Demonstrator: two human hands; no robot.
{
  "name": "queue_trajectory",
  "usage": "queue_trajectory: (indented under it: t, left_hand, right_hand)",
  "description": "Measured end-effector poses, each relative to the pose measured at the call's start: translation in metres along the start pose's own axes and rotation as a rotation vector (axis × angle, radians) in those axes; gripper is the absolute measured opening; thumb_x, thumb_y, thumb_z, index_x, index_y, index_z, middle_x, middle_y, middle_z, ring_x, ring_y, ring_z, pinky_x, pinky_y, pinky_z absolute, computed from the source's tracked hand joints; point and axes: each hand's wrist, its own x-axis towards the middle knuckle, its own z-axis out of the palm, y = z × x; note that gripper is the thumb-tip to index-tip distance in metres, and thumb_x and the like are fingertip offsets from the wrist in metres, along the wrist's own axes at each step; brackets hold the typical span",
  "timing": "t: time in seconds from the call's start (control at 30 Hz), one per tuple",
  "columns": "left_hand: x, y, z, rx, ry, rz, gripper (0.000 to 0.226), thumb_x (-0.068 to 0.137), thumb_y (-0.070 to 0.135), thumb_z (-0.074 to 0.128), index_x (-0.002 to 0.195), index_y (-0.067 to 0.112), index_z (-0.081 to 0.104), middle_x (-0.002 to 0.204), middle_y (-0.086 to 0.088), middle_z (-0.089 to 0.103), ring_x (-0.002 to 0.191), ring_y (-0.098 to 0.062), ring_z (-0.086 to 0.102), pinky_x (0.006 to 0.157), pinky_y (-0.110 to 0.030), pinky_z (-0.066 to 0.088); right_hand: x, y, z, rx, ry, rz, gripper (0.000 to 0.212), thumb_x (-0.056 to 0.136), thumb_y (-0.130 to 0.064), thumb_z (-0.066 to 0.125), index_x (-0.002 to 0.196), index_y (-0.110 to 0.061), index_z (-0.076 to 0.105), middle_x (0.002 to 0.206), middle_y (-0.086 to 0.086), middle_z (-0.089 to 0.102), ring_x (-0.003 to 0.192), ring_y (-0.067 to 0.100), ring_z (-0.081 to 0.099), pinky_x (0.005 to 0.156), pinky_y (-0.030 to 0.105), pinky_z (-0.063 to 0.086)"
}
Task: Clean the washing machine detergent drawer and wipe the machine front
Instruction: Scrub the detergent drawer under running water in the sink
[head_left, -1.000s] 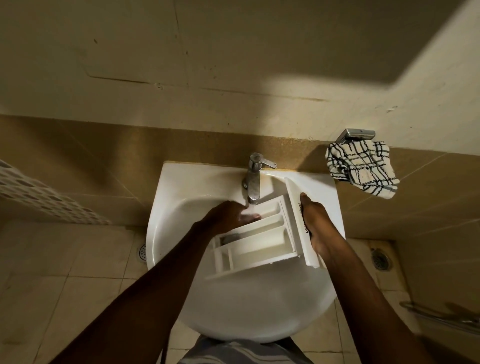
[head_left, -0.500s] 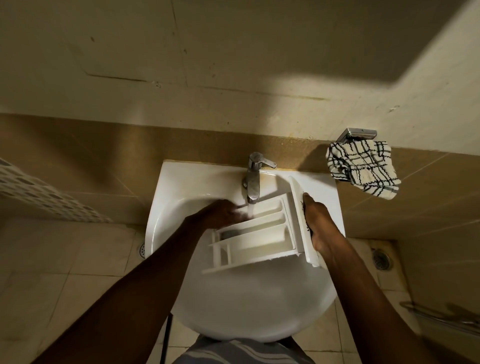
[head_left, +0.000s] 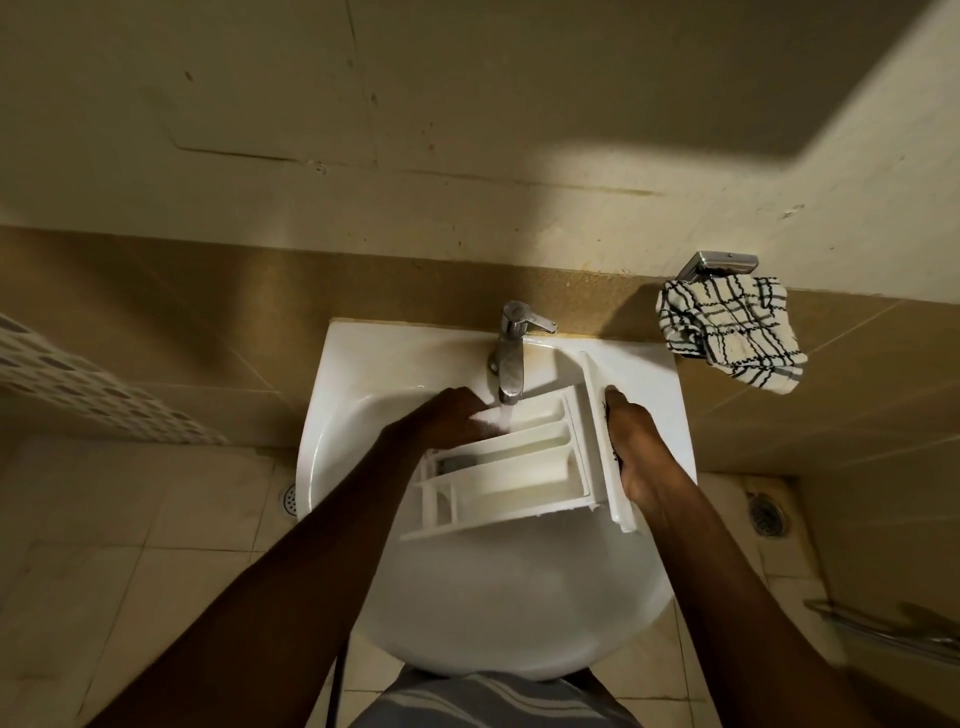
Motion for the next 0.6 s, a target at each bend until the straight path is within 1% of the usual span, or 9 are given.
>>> queue_trajectory:
  t: [0.03, 0.1, 0.13, 0.2, 0.27, 0.33, 0.43, 0.53, 0.6]
  left_hand:
    - [0.001, 0.006, 0.002, -0.032, 0.018, 0.020, 0.045, 0.090, 0.050, 0.066, 0.111, 0.011, 0.069, 0.112, -0.007, 0.069, 0.103, -0.023, 0.064, 0.075, -0.022, 0.042]
    - [0.002, 0.021, 0.008, -0.143, 0.058, 0.037, 0.027, 0.090, 0.044, 0.069, 0.079, 0.020, 0.063, 0.078, 0.007, 0.064, 0.075, -0.007, 0.061, 0.063, -0.011, 0.039]
    - [0.002, 0.026, 0.009, -0.192, 0.059, 0.031, 0.030, 0.089, 0.044, 0.070, 0.071, 0.023, 0.058, 0.068, 0.012, 0.058, 0.066, -0.002, 0.055, 0.059, -0.010, 0.037]
    - [-0.003, 0.024, 0.008, -0.182, 0.043, 0.004, 0.040, 0.086, 0.055, 0.068, 0.076, 0.017, 0.063, 0.070, 0.010, 0.061, 0.065, -0.003, 0.054, 0.062, -0.019, 0.040]
    - [-0.004, 0.004, 0.003, -0.085, 0.012, -0.022, 0.055, 0.082, 0.068, 0.063, 0.090, 0.014, 0.069, 0.082, 0.004, 0.068, 0.072, -0.004, 0.058, 0.068, -0.028, 0.044]
    - [-0.004, -0.011, 0.001, -0.032, -0.018, -0.023, 0.061, 0.080, 0.073, 0.060, 0.089, 0.013, 0.069, 0.082, -0.001, 0.070, 0.074, -0.009, 0.062, 0.071, -0.030, 0.044]
    - [-0.007, 0.001, 0.003, 0.016, 0.036, -0.028, 0.064, 0.082, 0.074, 0.056, 0.102, 0.014, 0.069, 0.103, -0.008, 0.072, 0.096, -0.024, 0.065, 0.075, -0.033, 0.045]
    - [-0.007, 0.018, 0.008, -0.083, 0.087, 0.019, 0.058, 0.088, 0.062, 0.061, 0.084, 0.004, 0.062, 0.088, -0.012, 0.070, 0.083, -0.027, 0.065, 0.071, -0.038, 0.044]
    - [-0.008, 0.024, 0.009, -0.160, 0.075, 0.005, 0.053, 0.089, 0.057, 0.063, 0.074, 0.006, 0.058, 0.074, -0.003, 0.064, 0.071, -0.019, 0.059, 0.069, -0.036, 0.042]
  right_hand:
    - [0.000, 0.000, 0.006, -0.002, -0.015, 0.000, 0.053, 0.104, -0.047, 0.032, 0.115, -0.009, 0.066, 0.101, 0.018, 0.072, 0.087, 0.032, 0.068, 0.087, 0.048, 0.057]
    - [-0.002, 0.001, 0.018, -0.011, -0.039, 0.007, 0.051, 0.104, -0.046, 0.032, 0.114, -0.008, 0.064, 0.097, 0.017, 0.071, 0.081, 0.030, 0.067, 0.081, 0.044, 0.058]
    - [-0.004, 0.000, 0.021, -0.010, -0.042, 0.007, 0.048, 0.105, -0.044, 0.032, 0.112, -0.008, 0.063, 0.093, 0.015, 0.070, 0.076, 0.028, 0.066, 0.074, 0.039, 0.058]
    - [-0.002, -0.001, 0.015, -0.024, -0.032, 0.006, 0.047, 0.105, -0.044, 0.033, 0.110, -0.009, 0.064, 0.090, 0.012, 0.070, 0.074, 0.025, 0.066, 0.067, 0.034, 0.055]
    - [0.003, -0.001, 0.004, -0.026, -0.021, -0.006, 0.049, 0.104, -0.046, 0.034, 0.114, -0.009, 0.065, 0.095, 0.013, 0.072, 0.080, 0.027, 0.067, 0.074, 0.036, 0.056]
    - [0.004, -0.002, -0.002, -0.027, -0.008, -0.006, 0.051, 0.104, -0.047, 0.033, 0.115, -0.009, 0.066, 0.099, 0.015, 0.072, 0.085, 0.030, 0.068, 0.079, 0.038, 0.057]
    - [0.001, -0.003, 0.009, -0.026, -0.013, -0.003, 0.054, 0.104, -0.048, 0.031, 0.118, -0.008, 0.064, 0.103, 0.018, 0.071, 0.091, 0.034, 0.068, 0.085, 0.045, 0.057]
    - [-0.004, -0.001, 0.025, -0.038, -0.060, 0.001, 0.052, 0.105, -0.045, 0.030, 0.118, -0.007, 0.062, 0.100, 0.018, 0.071, 0.079, 0.030, 0.067, 0.075, 0.042, 0.059]
    - [-0.006, -0.002, 0.028, -0.050, -0.078, 0.009, 0.049, 0.105, -0.044, 0.030, 0.118, -0.008, 0.062, 0.096, 0.015, 0.070, 0.074, 0.026, 0.065, 0.066, 0.034, 0.055]
